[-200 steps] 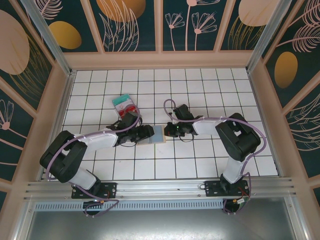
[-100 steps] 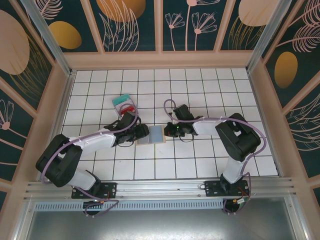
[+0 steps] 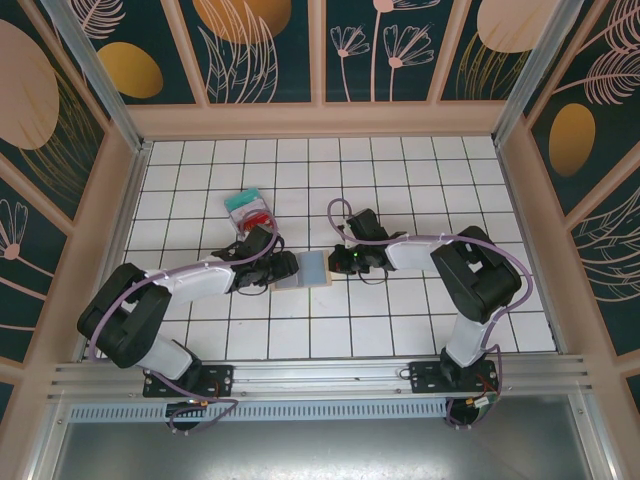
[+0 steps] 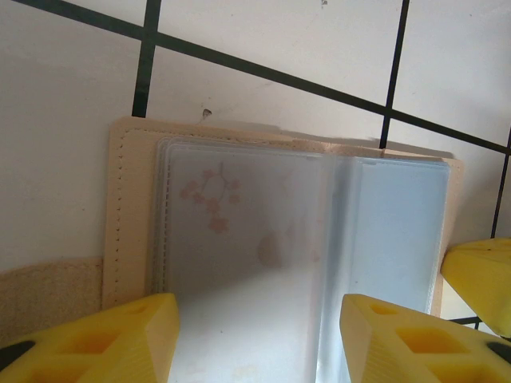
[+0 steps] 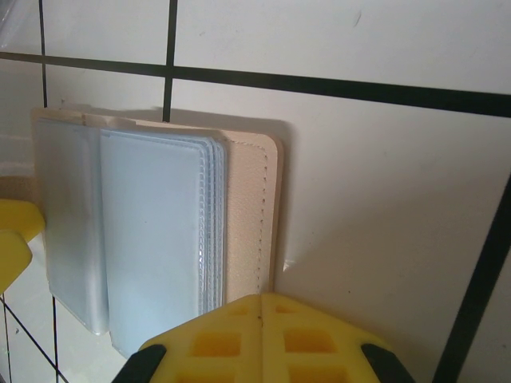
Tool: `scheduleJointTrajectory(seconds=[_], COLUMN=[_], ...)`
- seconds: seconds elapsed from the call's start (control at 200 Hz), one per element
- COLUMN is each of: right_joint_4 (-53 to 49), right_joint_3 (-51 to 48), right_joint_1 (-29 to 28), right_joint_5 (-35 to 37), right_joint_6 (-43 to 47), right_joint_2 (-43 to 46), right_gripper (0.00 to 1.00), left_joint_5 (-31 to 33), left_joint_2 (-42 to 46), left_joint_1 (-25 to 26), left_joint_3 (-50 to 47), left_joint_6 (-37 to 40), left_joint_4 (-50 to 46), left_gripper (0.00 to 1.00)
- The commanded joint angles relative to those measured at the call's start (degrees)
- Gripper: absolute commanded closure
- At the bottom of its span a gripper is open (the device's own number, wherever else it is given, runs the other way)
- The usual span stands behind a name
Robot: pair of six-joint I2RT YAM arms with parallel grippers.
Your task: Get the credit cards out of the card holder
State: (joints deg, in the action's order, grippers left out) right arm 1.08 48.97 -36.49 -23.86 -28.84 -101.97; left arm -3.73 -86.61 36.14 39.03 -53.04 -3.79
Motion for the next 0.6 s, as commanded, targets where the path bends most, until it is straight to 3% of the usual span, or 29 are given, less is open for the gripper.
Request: scheduleJointTrajectory(seconds=[0.0, 0.29, 0.596], right_joint_4=[-1.1, -0.8, -0.6], right_joint_3=[-1.2, -1.4, -1.4], right_joint_1=[-0.8, -0.9, -1.0], right_joint_5=[0.0, -0.1, -0.1], right_joint_6=[-0.2, -0.6, -0.8], right_joint_2=[-1.4, -1.4, -1.6], right_gripper=[1.0, 1.0, 1.0], left_joint_5=[2.2, 2.9, -1.6], left_joint_2=[1.2, 2.1, -1.3], left_joint_1=[0.1, 0.2, 0.1], left_joint_3=[-0.2, -0.6, -0.3], left_joint_6=[-0.4, -0.9, 0.1], left_joint_4=[-2.8, -3.0, -1.3], left_gripper=[0.43, 0.43, 0.43])
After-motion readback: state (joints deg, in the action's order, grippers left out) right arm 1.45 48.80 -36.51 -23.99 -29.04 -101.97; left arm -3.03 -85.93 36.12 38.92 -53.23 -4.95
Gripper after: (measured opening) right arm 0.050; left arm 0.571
